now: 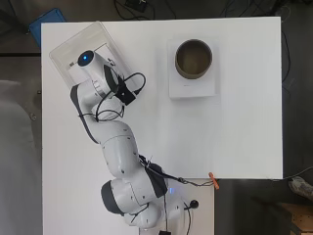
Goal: Teleoperate dual arm-hand system to remove items from a box
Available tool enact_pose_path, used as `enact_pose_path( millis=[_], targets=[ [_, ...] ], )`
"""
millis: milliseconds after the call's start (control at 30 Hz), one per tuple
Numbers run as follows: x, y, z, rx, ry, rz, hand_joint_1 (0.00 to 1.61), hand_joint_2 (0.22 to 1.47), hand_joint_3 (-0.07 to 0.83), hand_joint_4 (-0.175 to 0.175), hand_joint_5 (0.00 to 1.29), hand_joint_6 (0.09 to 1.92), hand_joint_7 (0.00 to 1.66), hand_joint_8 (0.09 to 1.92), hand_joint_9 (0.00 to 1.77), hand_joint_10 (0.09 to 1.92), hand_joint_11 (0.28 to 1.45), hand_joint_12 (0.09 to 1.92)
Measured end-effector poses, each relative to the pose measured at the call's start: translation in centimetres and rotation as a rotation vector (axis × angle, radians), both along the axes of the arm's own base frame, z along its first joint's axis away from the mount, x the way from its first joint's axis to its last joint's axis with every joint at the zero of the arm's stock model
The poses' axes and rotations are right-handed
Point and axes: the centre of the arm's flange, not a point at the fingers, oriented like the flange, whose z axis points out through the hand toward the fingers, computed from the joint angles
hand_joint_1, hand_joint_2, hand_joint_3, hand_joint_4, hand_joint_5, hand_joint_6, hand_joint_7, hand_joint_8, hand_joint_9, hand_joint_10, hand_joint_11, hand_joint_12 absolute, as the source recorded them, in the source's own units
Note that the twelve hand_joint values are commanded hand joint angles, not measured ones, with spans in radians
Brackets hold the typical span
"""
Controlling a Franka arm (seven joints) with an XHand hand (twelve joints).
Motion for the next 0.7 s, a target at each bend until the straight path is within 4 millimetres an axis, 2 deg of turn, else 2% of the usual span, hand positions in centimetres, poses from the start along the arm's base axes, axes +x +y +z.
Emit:
enact_pose_path(
  millis=[167, 200, 233, 267, 300, 333, 367, 433, 500, 567, 667, 700],
  targets=[
    [0.8, -0.5, -2.0, -0.037, 0.031, 0.015, 0.53, 0.88, -0.014, -0.046, 0.24, 0.09, 0.30, 0.09, 0.40, 0.09, 0.46, 0.09],
    [0.7, -0.5, -2.2, -0.042, 0.034, 0.029, 0.57, 0.90, -0.007, -0.027, 0.36, 0.09, 0.41, 0.09, 0.50, 0.09, 0.49, 0.09],
    [0.4, -0.6, -2.5, -0.046, 0.040, 0.045, 0.87, 0.98, 0.001, -0.078, 0.57, 0.41, 0.62, 0.37, 0.73, 0.33, 0.62, 0.09],
    [0.1, -0.7, -2.7, -0.048, 0.045, 0.054, 0.95, 1.06, 0.004, 0.005, 0.71, 0.77, 0.81, 0.86, 0.94, 0.88, 0.74, 0.59],
    [0.0, -0.9, -2.7, -0.046, 0.050, 0.060, 0.97, 1.12, 0.004, 0.080, 0.78, 0.98, 0.92, 1.30, 1.10, 1.34, 0.83, 1.11],
    [0.0, -1.3, -2.6, -0.037, 0.067, 0.061, 0.97, 1.15, 0.003, 0.127, 0.82, 1.10, 0.98, 1.59, 1.19, 1.62, 0.88, 1.46],
    [0.0, -1.8, -2.6, -0.022, 0.098, 0.057, 0.97, 1.17, 0.001, 0.152, 0.84, 1.15, 1.02, 1.76, 1.24, 1.78, 0.90, 1.65],
    [-0.6, -2.2, -1.8, 0.035, 0.172, 0.045, 0.97, 1.17, 0.000, 0.171, 0.85, 1.18, 1.05, 1.89, 1.28, 1.89, 0.92, 1.81],
    [-1.4, -2.8, -0.1, 0.083, 0.194, 0.014, 0.96, 1.18, 0.000, 0.175, 0.85, 1.18, 1.06, 1.92, 1.30, 1.91, 0.94, 1.85],
    [-2.6, -3.8, 0.8, 0.083, 0.183, 0.011, 0.95, 1.19, 0.002, 0.175, 0.84, 1.21, 1.08, 1.92, 1.31, 1.92, 0.96, 1.88],
    [-4.8, -5.3, 5.1, 0.100, 0.082, 0.027, 0.95, 1.20, 0.001, 0.175, 0.82, 1.23, 1.08, 1.92, 1.32, 1.92, 0.99, 1.91],
    [-5.6, -6.1, 7.5, 0.122, 0.023, 0.034, 0.94, 1.20, 0.000, 0.175, 0.82, 1.23, 1.08, 1.92, 1.33, 1.92, 1.00, 1.92]
  ],
)
